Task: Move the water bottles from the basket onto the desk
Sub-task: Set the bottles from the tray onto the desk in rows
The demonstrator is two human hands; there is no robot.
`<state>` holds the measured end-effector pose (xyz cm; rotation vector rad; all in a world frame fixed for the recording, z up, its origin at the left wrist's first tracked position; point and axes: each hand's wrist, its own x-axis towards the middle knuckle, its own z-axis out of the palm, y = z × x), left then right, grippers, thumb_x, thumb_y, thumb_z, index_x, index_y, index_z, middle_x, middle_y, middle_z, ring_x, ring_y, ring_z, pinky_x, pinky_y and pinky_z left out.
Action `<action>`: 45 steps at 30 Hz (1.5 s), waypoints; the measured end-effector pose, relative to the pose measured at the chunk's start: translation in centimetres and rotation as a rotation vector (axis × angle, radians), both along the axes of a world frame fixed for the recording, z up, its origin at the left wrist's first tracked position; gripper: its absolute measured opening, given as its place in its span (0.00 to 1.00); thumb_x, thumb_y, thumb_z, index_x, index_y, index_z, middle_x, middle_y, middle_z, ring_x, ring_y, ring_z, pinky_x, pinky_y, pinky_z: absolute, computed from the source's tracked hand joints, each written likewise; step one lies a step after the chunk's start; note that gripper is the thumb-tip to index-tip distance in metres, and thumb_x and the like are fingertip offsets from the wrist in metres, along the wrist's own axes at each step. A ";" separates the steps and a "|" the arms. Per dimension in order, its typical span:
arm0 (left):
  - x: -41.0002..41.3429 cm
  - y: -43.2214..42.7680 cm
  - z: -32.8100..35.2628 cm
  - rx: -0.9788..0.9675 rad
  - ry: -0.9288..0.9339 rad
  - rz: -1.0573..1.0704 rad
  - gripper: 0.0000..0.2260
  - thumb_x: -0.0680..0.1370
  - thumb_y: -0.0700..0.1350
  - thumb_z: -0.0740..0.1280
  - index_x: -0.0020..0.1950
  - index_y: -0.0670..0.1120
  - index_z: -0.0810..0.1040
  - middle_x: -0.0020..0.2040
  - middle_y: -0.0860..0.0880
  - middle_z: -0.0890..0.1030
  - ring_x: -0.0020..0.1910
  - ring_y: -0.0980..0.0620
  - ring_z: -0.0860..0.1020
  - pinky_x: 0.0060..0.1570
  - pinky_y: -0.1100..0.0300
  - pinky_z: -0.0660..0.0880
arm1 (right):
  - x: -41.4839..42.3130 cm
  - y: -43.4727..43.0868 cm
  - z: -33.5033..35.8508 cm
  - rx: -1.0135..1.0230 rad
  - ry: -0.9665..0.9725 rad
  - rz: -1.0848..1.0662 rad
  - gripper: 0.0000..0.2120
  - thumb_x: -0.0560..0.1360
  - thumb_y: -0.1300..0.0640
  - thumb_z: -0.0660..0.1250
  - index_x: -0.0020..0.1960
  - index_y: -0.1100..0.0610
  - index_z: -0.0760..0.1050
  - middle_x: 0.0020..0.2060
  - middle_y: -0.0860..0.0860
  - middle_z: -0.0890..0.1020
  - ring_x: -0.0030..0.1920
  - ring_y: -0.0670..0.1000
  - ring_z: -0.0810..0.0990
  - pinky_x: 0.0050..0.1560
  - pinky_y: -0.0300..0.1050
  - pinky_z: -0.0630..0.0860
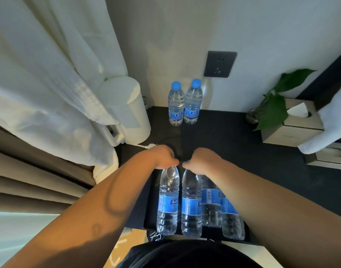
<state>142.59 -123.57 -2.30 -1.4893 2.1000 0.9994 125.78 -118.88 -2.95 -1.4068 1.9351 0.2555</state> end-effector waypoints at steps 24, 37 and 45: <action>-3.7 -5.3 12.2 -0.609 0.146 0.267 0.11 0.76 0.52 0.69 0.38 0.48 0.75 0.34 0.48 0.77 0.32 0.52 0.75 0.28 0.59 0.66 | -6.5 -5.2 14.1 -0.581 0.056 0.032 0.16 0.71 0.45 0.73 0.53 0.53 0.80 0.46 0.49 0.81 0.44 0.50 0.80 0.47 0.50 0.82; -5.3 -10.3 10.4 -0.652 -0.002 0.242 0.16 0.78 0.59 0.69 0.46 0.48 0.71 0.36 0.50 0.73 0.33 0.53 0.72 0.29 0.58 0.66 | -9.5 -10.8 11.3 -0.655 0.034 -0.017 0.11 0.78 0.54 0.68 0.59 0.56 0.81 0.53 0.54 0.82 0.52 0.56 0.80 0.49 0.48 0.77; -4.1 -11.4 7.8 -0.677 0.112 0.287 0.14 0.77 0.57 0.67 0.44 0.49 0.69 0.38 0.51 0.74 0.36 0.49 0.74 0.34 0.56 0.68 | -10.6 -13.6 7.7 -0.659 0.037 -0.023 0.11 0.81 0.53 0.64 0.62 0.54 0.75 0.51 0.56 0.82 0.45 0.55 0.78 0.42 0.47 0.72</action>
